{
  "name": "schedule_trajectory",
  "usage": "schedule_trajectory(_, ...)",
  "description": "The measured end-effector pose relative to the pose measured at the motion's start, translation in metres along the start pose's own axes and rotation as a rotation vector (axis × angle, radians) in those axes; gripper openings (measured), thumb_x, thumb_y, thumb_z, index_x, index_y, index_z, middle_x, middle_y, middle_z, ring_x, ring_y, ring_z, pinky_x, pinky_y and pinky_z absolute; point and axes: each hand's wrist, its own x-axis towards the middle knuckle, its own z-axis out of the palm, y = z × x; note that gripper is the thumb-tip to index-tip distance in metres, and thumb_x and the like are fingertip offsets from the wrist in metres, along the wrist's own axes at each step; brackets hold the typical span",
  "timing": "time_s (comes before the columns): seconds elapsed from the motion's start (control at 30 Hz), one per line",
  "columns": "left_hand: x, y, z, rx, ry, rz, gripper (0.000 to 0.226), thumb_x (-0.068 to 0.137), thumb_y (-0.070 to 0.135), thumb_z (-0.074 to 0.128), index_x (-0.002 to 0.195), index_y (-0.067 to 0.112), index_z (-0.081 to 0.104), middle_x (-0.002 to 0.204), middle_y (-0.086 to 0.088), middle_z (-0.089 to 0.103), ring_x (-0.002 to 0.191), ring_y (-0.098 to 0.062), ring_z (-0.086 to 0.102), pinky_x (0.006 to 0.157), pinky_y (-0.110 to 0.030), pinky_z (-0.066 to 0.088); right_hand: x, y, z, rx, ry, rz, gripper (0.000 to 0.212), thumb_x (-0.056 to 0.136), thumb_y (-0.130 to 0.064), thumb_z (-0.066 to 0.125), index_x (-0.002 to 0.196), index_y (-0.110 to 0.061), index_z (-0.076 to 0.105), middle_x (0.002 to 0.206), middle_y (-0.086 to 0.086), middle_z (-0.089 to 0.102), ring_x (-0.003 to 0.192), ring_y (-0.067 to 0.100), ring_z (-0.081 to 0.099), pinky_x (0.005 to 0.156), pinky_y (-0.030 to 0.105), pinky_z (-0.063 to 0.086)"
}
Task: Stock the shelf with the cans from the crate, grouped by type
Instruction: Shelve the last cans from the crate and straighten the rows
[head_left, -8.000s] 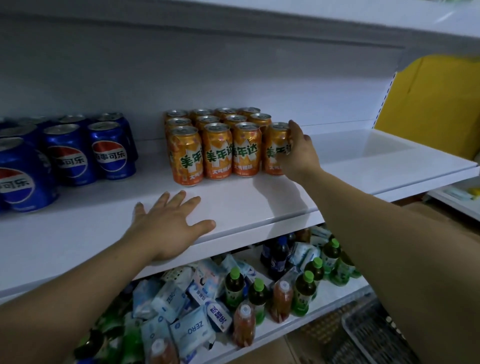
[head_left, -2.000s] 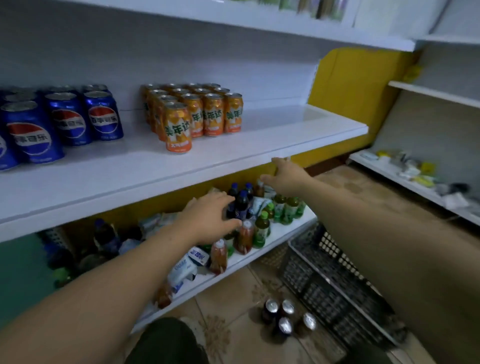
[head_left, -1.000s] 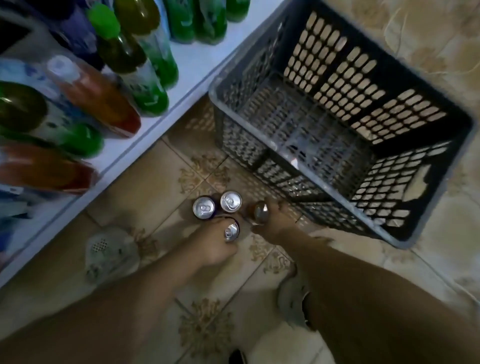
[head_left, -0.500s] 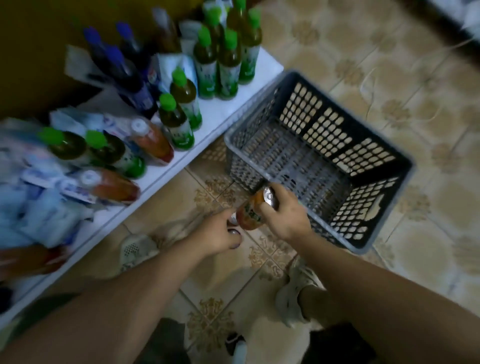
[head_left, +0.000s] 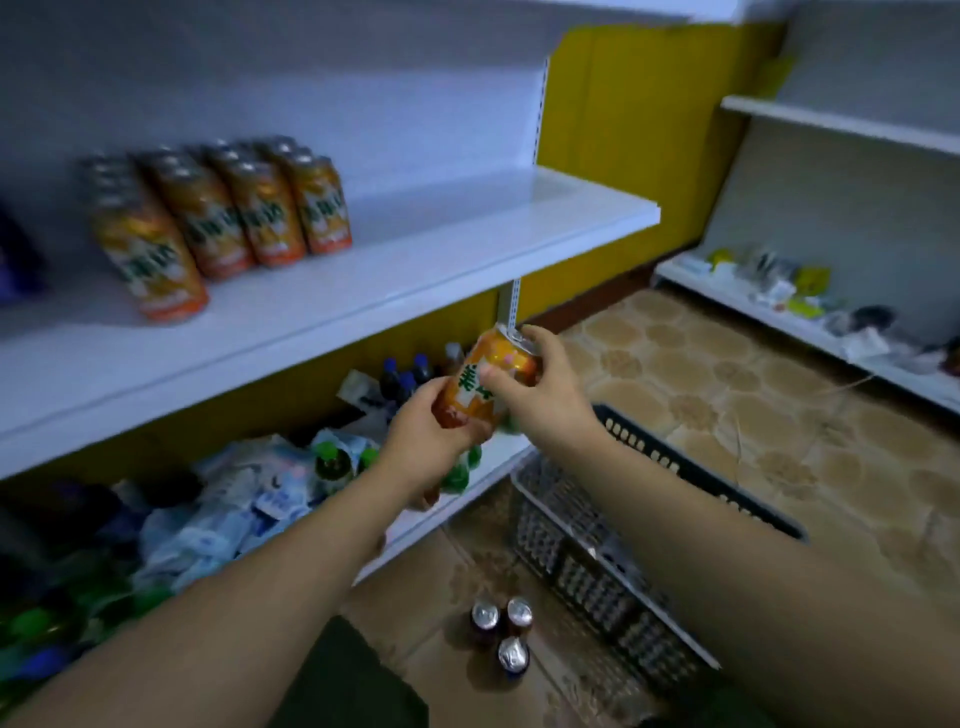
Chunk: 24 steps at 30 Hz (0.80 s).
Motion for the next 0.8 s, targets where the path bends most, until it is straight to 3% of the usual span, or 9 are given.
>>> schedule_trajectory(0.13,-0.007,0.026,-0.061,0.054,0.049,0.024,0.06,0.074,0.029,0.079,0.126,0.023,0.05,0.117,0.004,0.063,0.104,-0.015,0.062,0.092,-0.038,0.051,0.01,-0.063,0.022,-0.034,-0.051,-0.122,0.075,0.079,-0.039,0.076,0.14,-0.031,0.034,0.122,-0.005,0.05,0.101,0.016,0.056,0.079,0.029,0.051)
schedule_trajectory(0.23,-0.01,0.031,-0.118,0.197,0.101,0.0,0.072,0.08,0.035,0.074,0.142,0.021,0.038,0.14,-0.001,0.049,0.125,-0.02,0.05,0.103,-0.041,0.043,0.023,-0.103,0.046,-0.033,-0.1,-0.199,0.071,0.081,-0.033,0.075,0.139,-0.03,0.035,0.119,-0.004,0.05,0.102,0.017,0.056,0.078,0.027,0.048)
schedule_trajectory(0.4,-0.009,0.003,-0.213,0.646,0.279,-0.099,0.066,0.088,0.047,0.06,0.143,0.018,0.038,0.15,-0.004,0.039,0.133,-0.022,0.042,0.106,-0.035,0.036,0.056,-0.139,0.097,-0.047,-0.206,-0.263,0.07,0.081,-0.024,0.075,0.14,-0.026,0.035,0.124,-0.003,0.052,0.107,0.018,0.054,0.085,0.03,0.046)
schedule_trajectory(0.47,-0.008,-0.013,-0.242,0.879,0.253,-0.234,0.07,0.089,0.06,0.047,0.146,0.022,0.033,0.154,-0.003,0.032,0.138,-0.023,0.034,0.111,-0.041,0.031,0.069,-0.145,0.117,-0.085,-0.241,-0.297,0.071,0.082,-0.022,0.074,0.141,-0.024,0.036,0.129,-0.001,0.052,0.109,0.019,0.055,0.087,0.03,0.046)
schedule_trajectory(0.53,-0.006,-0.027,-0.262,1.06,0.182,-0.363,0.076,0.087,0.072,0.029,0.15,0.03,0.02,0.16,0.002,0.016,0.145,-0.023,0.017,0.115,-0.051,0.016,0.082,-0.148,0.137,-0.134,-0.258,-0.325,0.07,0.081,-0.021,0.074,0.141,-0.023,0.037,0.13,-0.001,0.053,0.112,0.02,0.055,0.09,0.031,0.047)
schedule_trajectory(0.63,-0.002,-0.039,-0.273,1.096,0.14,-0.41,0.085,0.079,0.083,0.014,0.15,0.039,0.004,0.161,0.006,-0.003,0.148,-0.021,-0.001,0.115,-0.058,0.002,0.102,-0.153,0.163,-0.176,-0.265,-0.353,0.072,0.078,-0.021,0.075,0.14,-0.024,0.039,0.131,0.0,0.055,0.116,0.022,0.055,0.094,0.034,0.047)
schedule_trajectory(0.8,0.002,-0.047,-0.272,1.143,0.169,-0.388,0.085,0.078,0.083,0.01,0.15,0.04,0.001,0.161,0.008,-0.006,0.148,-0.019,-0.005,0.115,-0.058,0.0,0.125,-0.154,0.196,-0.227,-0.223,-0.46,0.066,0.081,-0.022,0.073,0.138,-0.026,0.04,0.137,0.005,0.044,0.124,0.023,0.046,0.096,0.032,0.039)
